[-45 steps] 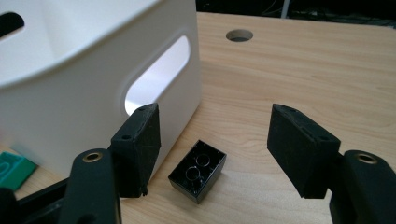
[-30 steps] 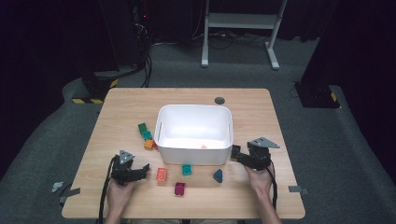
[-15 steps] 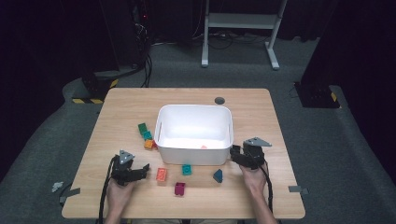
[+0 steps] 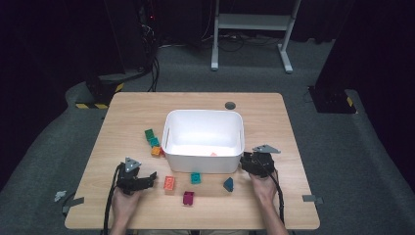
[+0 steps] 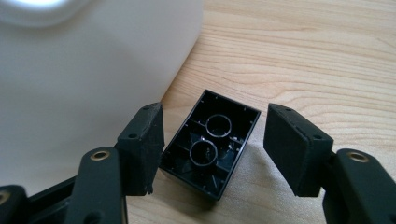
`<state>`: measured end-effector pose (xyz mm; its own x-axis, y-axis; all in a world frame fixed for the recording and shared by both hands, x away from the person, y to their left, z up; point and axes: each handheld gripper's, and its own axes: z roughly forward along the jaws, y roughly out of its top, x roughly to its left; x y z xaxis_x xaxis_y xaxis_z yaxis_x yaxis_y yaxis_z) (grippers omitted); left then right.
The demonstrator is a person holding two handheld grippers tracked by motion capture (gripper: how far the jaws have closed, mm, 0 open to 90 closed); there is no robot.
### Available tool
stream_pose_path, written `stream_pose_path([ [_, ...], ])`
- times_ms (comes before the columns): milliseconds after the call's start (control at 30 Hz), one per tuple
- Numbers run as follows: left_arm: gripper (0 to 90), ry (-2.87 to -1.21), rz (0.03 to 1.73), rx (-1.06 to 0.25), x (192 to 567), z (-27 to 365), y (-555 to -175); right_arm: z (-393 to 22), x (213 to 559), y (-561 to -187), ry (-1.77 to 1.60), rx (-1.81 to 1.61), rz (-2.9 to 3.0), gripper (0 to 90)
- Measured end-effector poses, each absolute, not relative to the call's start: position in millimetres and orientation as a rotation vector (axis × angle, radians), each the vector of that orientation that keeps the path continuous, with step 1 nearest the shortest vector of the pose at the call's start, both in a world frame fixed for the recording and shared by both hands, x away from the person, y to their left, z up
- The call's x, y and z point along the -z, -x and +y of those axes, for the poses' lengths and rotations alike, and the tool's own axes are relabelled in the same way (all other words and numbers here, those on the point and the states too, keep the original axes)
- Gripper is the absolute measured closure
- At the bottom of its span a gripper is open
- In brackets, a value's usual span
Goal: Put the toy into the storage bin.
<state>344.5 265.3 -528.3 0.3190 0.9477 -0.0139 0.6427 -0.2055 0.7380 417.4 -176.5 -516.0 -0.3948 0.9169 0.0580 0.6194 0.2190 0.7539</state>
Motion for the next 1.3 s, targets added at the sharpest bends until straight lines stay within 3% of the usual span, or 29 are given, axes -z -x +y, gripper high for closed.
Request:
stream_pose_path([
  [433,16.3,-1.939,1.401,-0.602,528,265,-344,-177,520,-416,-1.413,-0.957,2.093,57.3],
  [1300,16.3,-1.946,1.399,-0.602,528,266,-344,-199,483,-400,-1.391,-1.021,2.036,59.3],
])
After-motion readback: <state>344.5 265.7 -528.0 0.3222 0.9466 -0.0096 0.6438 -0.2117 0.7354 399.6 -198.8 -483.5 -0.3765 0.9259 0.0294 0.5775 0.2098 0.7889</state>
